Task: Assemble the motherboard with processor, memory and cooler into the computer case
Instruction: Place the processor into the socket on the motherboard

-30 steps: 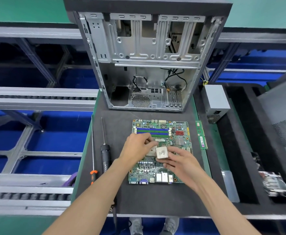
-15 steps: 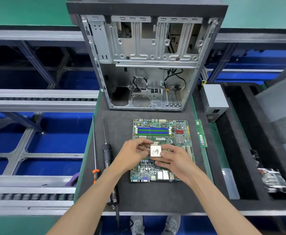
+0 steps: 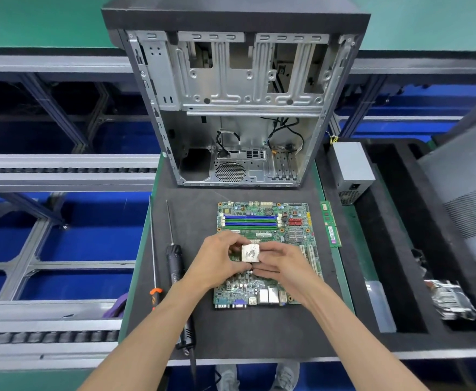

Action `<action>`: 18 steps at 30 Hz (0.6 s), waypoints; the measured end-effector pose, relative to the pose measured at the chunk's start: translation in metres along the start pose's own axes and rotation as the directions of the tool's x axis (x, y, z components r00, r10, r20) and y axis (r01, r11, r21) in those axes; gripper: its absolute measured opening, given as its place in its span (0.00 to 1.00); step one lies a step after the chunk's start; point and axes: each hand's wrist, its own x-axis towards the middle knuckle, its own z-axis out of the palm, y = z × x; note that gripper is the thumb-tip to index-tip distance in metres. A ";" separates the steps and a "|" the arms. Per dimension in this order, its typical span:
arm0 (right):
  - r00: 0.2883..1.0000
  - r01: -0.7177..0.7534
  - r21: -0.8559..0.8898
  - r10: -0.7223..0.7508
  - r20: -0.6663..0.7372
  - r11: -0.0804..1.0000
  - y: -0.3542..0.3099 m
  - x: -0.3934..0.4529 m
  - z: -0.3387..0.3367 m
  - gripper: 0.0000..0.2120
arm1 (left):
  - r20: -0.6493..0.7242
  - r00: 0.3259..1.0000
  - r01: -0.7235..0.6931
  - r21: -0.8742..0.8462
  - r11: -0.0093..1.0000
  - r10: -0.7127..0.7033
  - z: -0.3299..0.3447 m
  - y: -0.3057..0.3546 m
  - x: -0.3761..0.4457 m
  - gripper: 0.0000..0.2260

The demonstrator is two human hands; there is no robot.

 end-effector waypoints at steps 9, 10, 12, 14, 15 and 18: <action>0.991 0.050 -0.144 -0.067 -0.116 0.988 0.004 0.010 0.002 0.08 | 0.017 0.994 -0.108 0.161 0.981 0.107 0.007 -0.005 0.006 0.23; 0.991 0.050 -0.150 -0.068 -0.116 0.987 0.004 0.011 0.003 0.08 | 0.020 0.992 -0.127 0.182 0.975 0.125 0.008 -0.006 0.007 0.23; 0.991 0.050 -0.162 -0.068 -0.112 0.986 0.004 0.012 0.001 0.08 | 0.016 0.989 -0.150 0.211 0.966 0.150 0.008 -0.008 0.009 0.22; 0.988 0.071 -0.194 -0.095 -0.122 0.979 0.002 0.011 -0.003 0.07 | 0.006 0.990 -0.139 0.223 0.965 0.141 0.009 -0.010 0.011 0.22; 0.982 0.097 -0.213 -0.128 -0.141 0.972 0.000 0.011 -0.006 0.07 | -0.004 0.991 -0.127 0.228 0.965 0.131 0.009 -0.012 0.013 0.22; 0.931 0.196 -0.280 -0.268 -0.247 0.940 -0.002 0.009 -0.018 0.08 | -0.016 0.994 -0.096 0.253 0.963 0.104 0.013 -0.015 0.016 0.22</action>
